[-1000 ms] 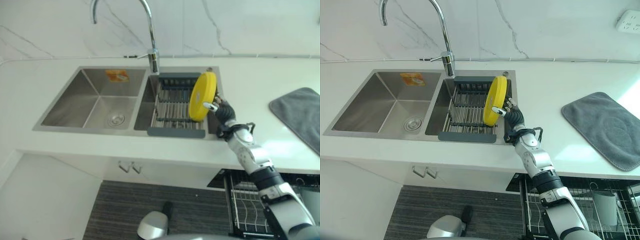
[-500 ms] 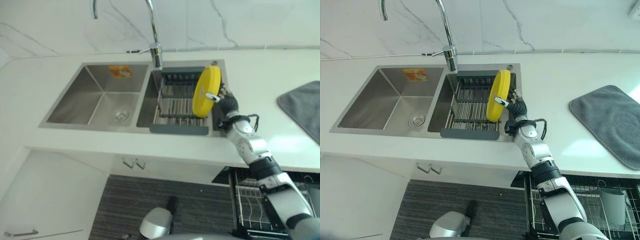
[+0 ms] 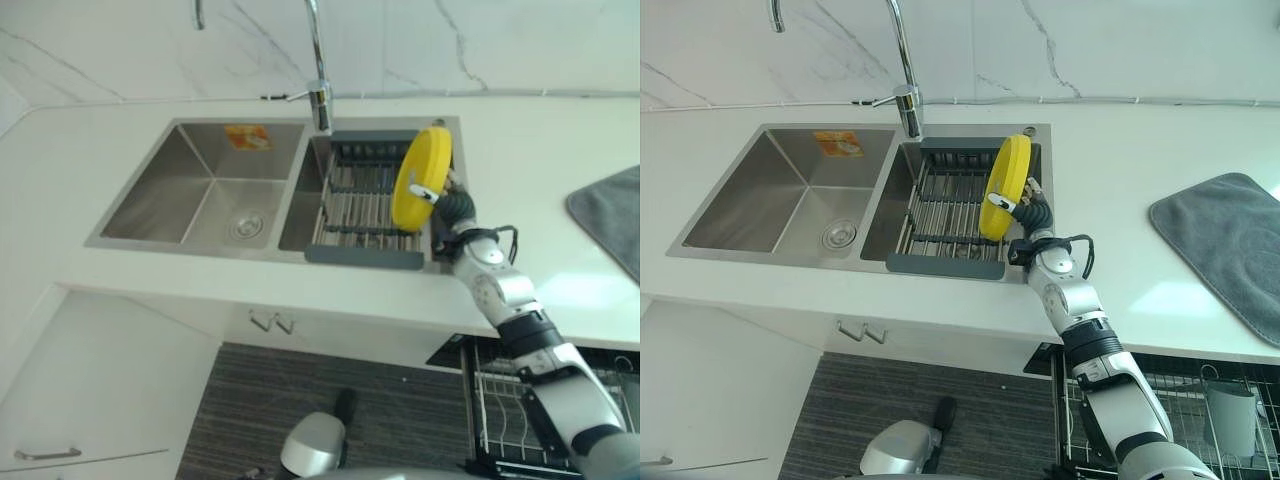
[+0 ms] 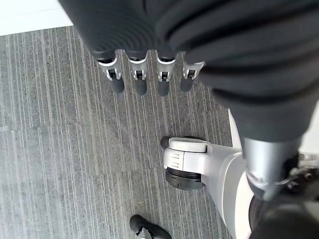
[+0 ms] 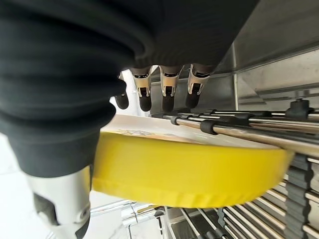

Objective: Place the dishes in the dishwasher.

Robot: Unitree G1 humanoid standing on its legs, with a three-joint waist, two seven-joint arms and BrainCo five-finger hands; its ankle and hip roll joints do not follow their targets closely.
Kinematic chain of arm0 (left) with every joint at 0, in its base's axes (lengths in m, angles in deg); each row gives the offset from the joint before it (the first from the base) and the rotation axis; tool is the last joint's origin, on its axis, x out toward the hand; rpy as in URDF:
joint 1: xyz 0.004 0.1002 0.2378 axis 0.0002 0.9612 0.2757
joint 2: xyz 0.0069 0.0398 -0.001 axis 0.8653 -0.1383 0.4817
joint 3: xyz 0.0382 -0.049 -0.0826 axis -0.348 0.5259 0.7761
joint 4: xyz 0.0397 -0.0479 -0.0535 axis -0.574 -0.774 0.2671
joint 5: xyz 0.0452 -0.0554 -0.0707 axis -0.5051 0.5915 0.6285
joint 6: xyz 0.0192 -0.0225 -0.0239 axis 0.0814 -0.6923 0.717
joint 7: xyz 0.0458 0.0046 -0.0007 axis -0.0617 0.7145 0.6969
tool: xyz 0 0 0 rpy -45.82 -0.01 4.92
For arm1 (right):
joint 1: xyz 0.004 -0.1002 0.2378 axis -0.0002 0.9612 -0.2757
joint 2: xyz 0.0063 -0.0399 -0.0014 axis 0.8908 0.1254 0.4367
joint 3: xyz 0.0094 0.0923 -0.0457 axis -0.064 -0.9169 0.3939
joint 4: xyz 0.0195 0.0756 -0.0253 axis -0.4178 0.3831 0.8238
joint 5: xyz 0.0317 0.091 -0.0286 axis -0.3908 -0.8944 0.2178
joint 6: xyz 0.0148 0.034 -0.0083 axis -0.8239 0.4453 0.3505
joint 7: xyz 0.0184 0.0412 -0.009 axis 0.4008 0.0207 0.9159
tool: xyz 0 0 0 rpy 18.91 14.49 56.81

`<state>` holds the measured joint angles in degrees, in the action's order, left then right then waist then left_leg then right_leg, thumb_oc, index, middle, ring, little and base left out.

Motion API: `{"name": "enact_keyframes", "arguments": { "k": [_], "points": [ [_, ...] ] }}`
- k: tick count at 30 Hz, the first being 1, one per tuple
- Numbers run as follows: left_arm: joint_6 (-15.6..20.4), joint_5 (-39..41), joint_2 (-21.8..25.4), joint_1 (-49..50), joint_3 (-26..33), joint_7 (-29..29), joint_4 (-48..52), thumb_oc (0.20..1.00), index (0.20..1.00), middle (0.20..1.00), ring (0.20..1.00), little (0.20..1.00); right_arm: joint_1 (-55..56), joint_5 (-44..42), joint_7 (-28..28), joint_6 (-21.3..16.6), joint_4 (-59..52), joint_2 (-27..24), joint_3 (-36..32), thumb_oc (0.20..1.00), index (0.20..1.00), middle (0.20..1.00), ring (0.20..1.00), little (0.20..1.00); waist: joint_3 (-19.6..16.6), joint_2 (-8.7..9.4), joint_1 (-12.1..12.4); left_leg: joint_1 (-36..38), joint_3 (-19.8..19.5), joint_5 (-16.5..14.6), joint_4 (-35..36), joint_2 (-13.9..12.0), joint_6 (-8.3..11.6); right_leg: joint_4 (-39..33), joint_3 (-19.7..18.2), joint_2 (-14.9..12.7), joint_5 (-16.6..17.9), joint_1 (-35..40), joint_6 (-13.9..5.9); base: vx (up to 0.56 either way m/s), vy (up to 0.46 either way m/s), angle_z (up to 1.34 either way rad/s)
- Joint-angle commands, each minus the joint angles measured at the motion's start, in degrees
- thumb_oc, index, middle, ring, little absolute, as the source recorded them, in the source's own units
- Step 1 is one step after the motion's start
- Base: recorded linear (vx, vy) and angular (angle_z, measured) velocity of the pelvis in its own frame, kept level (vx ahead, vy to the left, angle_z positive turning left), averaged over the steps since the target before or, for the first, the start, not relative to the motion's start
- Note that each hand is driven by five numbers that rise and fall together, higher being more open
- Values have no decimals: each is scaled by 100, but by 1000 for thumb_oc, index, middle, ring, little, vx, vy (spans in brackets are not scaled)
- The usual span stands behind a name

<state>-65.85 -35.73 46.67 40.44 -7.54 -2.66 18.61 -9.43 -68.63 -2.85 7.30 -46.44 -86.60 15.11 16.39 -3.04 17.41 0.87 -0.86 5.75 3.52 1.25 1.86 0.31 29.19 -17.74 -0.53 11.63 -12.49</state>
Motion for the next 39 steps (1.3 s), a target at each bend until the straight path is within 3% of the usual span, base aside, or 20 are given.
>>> {"name": "enact_keyframes", "arguments": {
  "k": [1,10,20,26,27,28,29,39],
  "points": [
    [-106,170,53,-282,-485,100,-109,1000,1000,1000,1000,1000,-690,255,-48,-101,-155,-39,172,1000,1000,1000,1000,1000,-148,-113,171,-87,367,-558,-312,-182,-153,963,-161,-249,-323,-610,19,0,0,0],
    [-150,124,41,-343,-541,68,-98,1000,1000,1000,1000,1000,-839,546,-325,259,-111,-85,219,1000,1000,1000,1000,1000,-119,-87,165,-110,388,-556,-341,-204,-138,981,-178,-261,-313,-640,13,0,0,0],
    [-193,242,28,-503,-587,113,-123,1000,1000,1000,1000,1000,-1048,525,-299,270,-124,-111,303,1000,1000,1000,1000,1000,1,-89,188,-218,369,-524,-368,-201,-138,1053,-151,-312,-301,-749,-4,-24,4,1],
    [-270,290,46,-578,-598,63,-68,1000,1000,1000,1000,1000,-1217,1232,-541,340,24,-242,309,1000,1000,1000,1000,1000,38,-94,202,-285,341,-513,-402,-193,-145,1075,-176,-326,-292,-804,-8,0,0,0],
    [-293,276,43,-576,-600,60,-58,1000,1000,1000,1000,1000,-1240,1308,-552,322,42,-296,333,551,551,551,551,551,44,-88,207,-300,332,-507,-405,-194,-142,1082,-183,-332,-284,-822,-13,0,0,0],
    [-303,262,41,-576,-608,58,-52,1000,1000,1000,1000,1000,-1256,1355,-602,285,59,-335,342,319,319,319,319,319,55,-85,213,-314,326,-503,-410,-197,-140,1086,-185,-338,-278,-832,-15,0,0,0],
    [-282,246,46,-582,-625,41,-61,1000,1000,1000,1000,1000,-1291,1432,-694,225,93,-414,343,200,200,200,200,200,83,-81,224,-343,316,-502,-435,-196,-137,1097,-182,-350,-270,-846,-18,0,0,0],
    [-104,341,67,-696,-643,-7,-58,1000,1000,1000,1000,1000,-1487,1610,-939,-378,253,-661,262,200,200,200,200,200,207,-113,255,-497,279,-479,-443,-186,-134,1091,-176,-384,-231,-976,-47,-56,-2,1]
  ]
}}
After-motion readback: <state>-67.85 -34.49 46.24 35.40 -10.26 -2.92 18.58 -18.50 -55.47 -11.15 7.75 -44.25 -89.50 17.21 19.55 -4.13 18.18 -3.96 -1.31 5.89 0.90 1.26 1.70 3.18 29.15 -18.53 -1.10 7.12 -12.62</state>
